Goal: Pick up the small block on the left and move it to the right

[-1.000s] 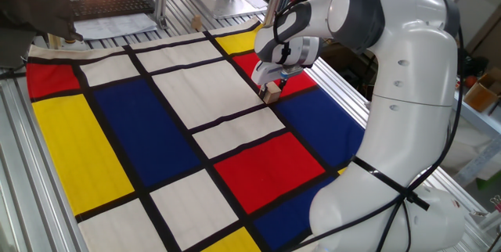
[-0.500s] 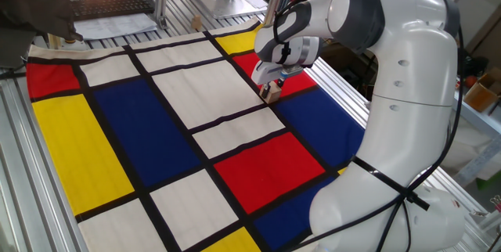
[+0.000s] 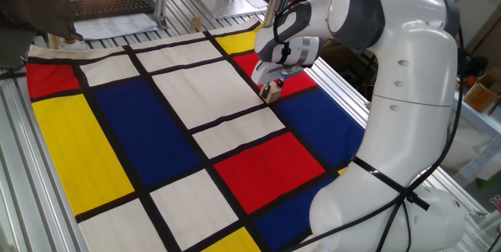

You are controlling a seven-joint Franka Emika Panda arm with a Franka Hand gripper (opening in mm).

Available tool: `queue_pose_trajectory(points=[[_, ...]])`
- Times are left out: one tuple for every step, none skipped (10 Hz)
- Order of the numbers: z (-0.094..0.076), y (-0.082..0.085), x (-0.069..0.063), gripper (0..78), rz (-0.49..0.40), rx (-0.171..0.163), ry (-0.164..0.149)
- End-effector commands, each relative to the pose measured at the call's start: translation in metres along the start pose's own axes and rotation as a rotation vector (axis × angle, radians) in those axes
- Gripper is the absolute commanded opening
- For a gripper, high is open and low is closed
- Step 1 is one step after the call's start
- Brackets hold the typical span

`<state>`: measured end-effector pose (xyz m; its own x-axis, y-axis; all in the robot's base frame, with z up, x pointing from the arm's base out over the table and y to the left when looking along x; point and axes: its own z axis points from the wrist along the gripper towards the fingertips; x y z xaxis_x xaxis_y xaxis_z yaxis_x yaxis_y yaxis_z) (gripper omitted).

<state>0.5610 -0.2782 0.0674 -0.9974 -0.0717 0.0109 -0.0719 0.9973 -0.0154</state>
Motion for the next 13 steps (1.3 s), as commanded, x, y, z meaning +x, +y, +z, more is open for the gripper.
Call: queue_pose_trajectory(points=[[-0.027, 0.017, -0.004, 1.2, 0.026, 0.016, 0.018], [-0.029, 0.017, -0.004, 1.2, 0.027, 0.017, 0.020], [-0.030, 0.018, -0.005, 1.2, 0.029, 0.017, 0.020], [-0.034, 0.019, -0.007, 1.2, 0.030, 0.016, 0.022], [-0.036, 0.022, -0.008, 1.2, 0.030, 0.016, 0.024], [-0.040, 0.026, -0.008, 1.2, 0.031, 0.017, 0.027], [-0.043, 0.030, -0.007, 1.2, 0.034, 0.017, 0.031], [-0.049, 0.037, -0.007, 1.2, 0.038, 0.021, 0.034], [-0.056, 0.044, -0.007, 1.2, 0.036, 0.024, 0.041], [-0.056, 0.044, -0.007, 1.2, 0.036, 0.024, 0.041], [-0.058, 0.054, -0.006, 1.2, 0.038, 0.013, 0.039], [-0.056, 0.065, -0.006, 1.2, 0.052, 0.009, 0.038], [-0.055, 0.068, -0.006, 1.2, 0.045, 0.002, 0.038]])
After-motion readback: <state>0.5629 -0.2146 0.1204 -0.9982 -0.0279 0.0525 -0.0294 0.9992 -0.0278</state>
